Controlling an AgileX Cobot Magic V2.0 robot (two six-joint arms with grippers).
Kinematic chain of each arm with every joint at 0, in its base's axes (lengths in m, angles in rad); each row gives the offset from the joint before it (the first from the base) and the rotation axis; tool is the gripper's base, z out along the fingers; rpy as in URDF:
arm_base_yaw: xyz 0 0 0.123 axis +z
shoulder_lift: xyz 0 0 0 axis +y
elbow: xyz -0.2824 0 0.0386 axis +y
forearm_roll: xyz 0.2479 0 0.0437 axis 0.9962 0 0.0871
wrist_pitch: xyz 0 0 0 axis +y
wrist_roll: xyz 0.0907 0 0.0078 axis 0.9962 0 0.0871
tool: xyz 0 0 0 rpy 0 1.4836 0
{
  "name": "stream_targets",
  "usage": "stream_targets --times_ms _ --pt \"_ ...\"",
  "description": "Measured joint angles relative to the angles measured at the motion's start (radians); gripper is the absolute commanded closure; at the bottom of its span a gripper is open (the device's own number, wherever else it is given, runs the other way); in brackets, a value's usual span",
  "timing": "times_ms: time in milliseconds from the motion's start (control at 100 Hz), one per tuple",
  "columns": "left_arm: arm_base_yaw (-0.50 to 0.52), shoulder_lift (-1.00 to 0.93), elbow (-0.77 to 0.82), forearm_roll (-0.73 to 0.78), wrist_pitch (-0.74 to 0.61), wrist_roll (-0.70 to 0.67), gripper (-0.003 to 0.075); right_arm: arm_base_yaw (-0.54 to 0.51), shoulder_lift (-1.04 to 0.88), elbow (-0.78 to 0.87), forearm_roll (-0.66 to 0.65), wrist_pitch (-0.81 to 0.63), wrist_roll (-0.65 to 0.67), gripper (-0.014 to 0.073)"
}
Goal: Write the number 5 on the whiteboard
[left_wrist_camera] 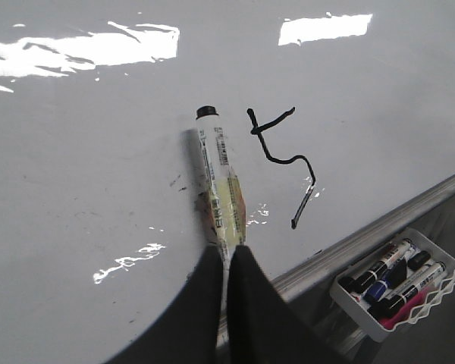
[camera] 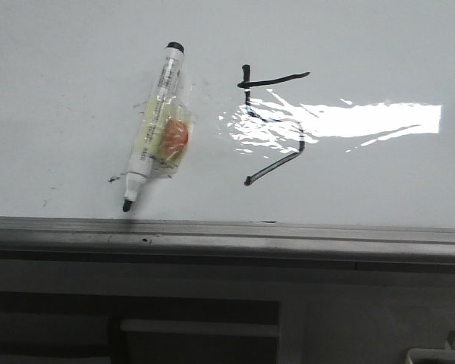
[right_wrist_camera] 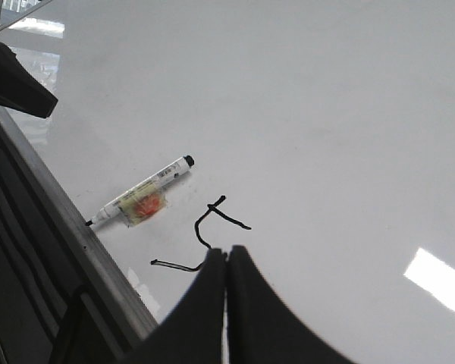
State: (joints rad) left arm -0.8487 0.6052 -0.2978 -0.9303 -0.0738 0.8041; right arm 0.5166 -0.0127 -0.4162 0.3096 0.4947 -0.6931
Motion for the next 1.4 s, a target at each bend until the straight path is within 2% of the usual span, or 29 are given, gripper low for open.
stream_targets --times_ms 220,370,490,630,730,820,950,1100,1269,1399 --pt "0.000 -0.003 0.006 0.001 -0.003 0.000 0.0741 0.000 0.000 0.000 -0.001 0.000 0.000 0.0643" --pt "0.000 -0.038 0.083 0.013 -0.021 0.000 0.0741 0.000 0.000 0.000 -0.001 0.000 0.000 0.0643" --pt "0.000 -0.147 0.192 0.054 -0.106 0.000 0.0741 0.000 0.000 0.000 -0.001 0.000 0.000 0.0643" --pt "0.005 -0.337 0.256 0.140 -0.146 -0.004 0.0741 0.000 0.000 0.000 -0.001 0.000 0.000 0.0643" --pt "0.063 -0.455 0.274 0.234 -0.151 -0.045 0.0741 0.000 0.000 0.000 -0.001 0.000 0.000 0.0643" --pt "0.158 -0.525 0.289 0.346 -0.145 -0.156 0.0741 0.000 0.000 0.000 -0.001 0.000 0.000 0.0643" --pt "0.318 -0.583 0.296 0.490 -0.061 -0.344 0.0741 0.000 0.000 0.000 -0.001 0.000 0.000 0.0643" --pt "0.475 -0.609 0.296 0.566 0.074 -0.428 0.0741 0.000 0.000 0.002 -0.001 0.000 0.000 0.0643" --pt "0.575 -0.609 0.298 0.626 0.239 -0.480 0.0741 0.000 -0.001 0.002 -0.002 0.000 0.000 0.0643" --pt "0.598 -0.609 0.298 0.640 0.373 -0.526 0.0741 0.000 -0.001 0.002 -0.002 0.000 0.002 0.0643"
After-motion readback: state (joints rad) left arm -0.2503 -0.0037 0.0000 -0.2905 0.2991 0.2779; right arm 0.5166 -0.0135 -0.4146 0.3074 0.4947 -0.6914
